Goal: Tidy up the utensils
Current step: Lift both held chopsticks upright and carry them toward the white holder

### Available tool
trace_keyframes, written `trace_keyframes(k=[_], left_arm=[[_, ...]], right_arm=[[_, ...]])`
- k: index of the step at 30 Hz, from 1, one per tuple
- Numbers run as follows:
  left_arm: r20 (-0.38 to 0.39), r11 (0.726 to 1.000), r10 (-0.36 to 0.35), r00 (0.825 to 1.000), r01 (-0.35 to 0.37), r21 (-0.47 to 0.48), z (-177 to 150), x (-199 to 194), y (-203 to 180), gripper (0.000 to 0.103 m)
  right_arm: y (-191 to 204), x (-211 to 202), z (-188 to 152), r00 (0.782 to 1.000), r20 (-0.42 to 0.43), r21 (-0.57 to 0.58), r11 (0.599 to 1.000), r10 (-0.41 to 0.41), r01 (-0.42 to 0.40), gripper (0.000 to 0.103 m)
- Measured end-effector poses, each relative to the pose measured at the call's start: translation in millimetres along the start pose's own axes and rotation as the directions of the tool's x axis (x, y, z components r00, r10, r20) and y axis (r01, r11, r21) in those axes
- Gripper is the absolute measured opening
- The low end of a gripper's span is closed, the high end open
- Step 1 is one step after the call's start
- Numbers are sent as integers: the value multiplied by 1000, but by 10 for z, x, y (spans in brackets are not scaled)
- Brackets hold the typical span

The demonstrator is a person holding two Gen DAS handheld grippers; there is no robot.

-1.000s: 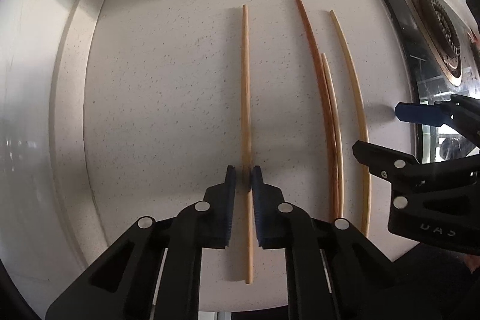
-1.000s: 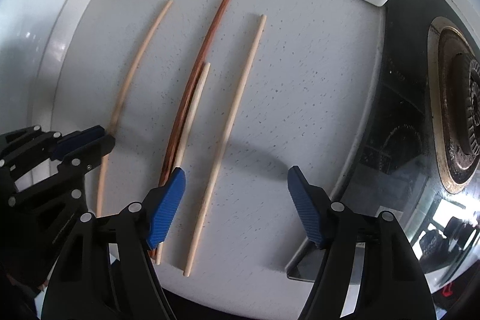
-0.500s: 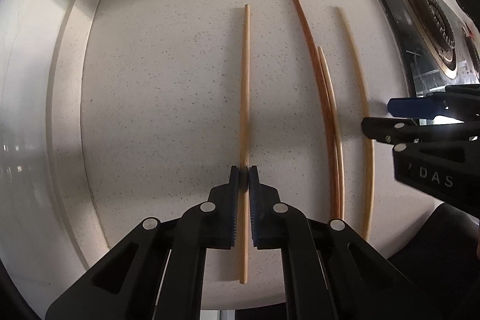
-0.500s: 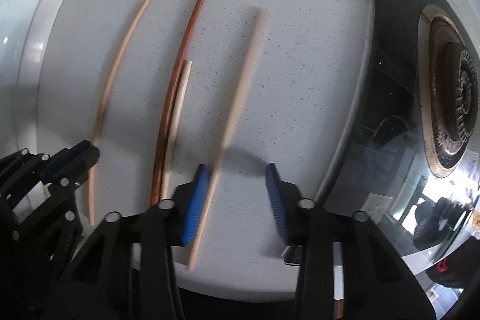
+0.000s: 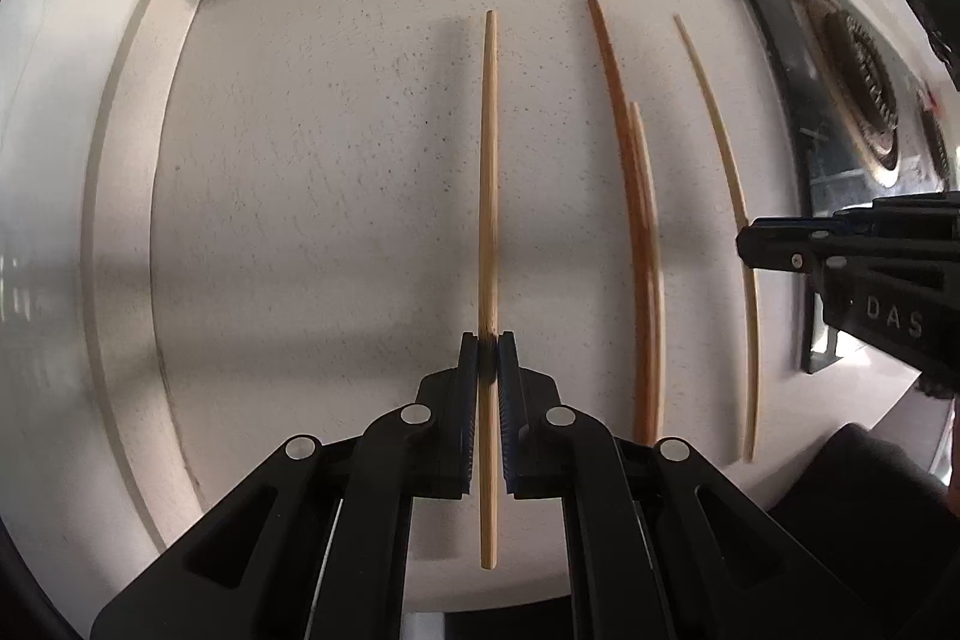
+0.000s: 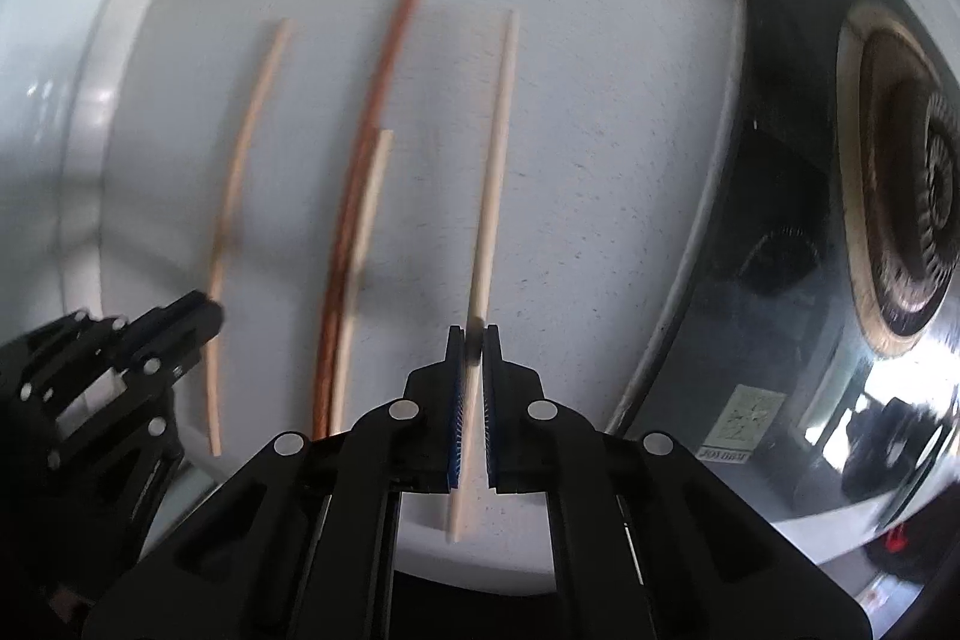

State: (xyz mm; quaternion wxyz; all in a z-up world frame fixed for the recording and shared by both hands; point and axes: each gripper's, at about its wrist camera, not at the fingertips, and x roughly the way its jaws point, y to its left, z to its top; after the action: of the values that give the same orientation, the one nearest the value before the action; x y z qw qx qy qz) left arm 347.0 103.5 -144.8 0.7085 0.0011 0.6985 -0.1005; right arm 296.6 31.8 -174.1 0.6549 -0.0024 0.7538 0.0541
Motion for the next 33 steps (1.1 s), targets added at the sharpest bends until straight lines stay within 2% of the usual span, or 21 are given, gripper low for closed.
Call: trace_keyframes(k=[5, 12, 19, 21, 26, 28, 32, 33], left_arm=[[6, 999, -6, 1000, 6, -41, -59, -27, 80, 6], [59, 997, 3, 998, 1, -77, -104, -294, 70, 6], [152, 994, 6, 988, 10, -104, -229, -505, -101, 6], [179, 993, 14, 984, 7, -115, -261, -557, -181, 6], [248, 993, 59, 967, -32, -111, -291, -711, -517, 6], [286, 991, 95, 954, -62, -122, -308, -792, -600, 6], [359, 986, 114, 926, -62, -154, -293, -986, -618, 6], [394, 984, 122, 911, -60, -165, -277, -1058, -631, 6]], right_arm=[[7, 22, -39, 1000, -7, -12, 999, 30, -31, 6], [-136, -142, -108, 993, 38, -46, 993, 108, -106, 6], [-226, -403, -223, 979, 161, -143, 984, 124, -102, 6], [-328, -371, -368, 974, 186, -162, 981, 133, -103, 6], [-578, -558, -463, 957, 260, -202, 977, 126, -73, 6], [-627, -640, -471, 946, 298, -215, 975, 126, -62, 6], [-745, -846, -589, 902, 407, -252, 967, 145, -42, 6], [-765, -907, -606, 889, 433, -260, 965, 152, -39, 6]])
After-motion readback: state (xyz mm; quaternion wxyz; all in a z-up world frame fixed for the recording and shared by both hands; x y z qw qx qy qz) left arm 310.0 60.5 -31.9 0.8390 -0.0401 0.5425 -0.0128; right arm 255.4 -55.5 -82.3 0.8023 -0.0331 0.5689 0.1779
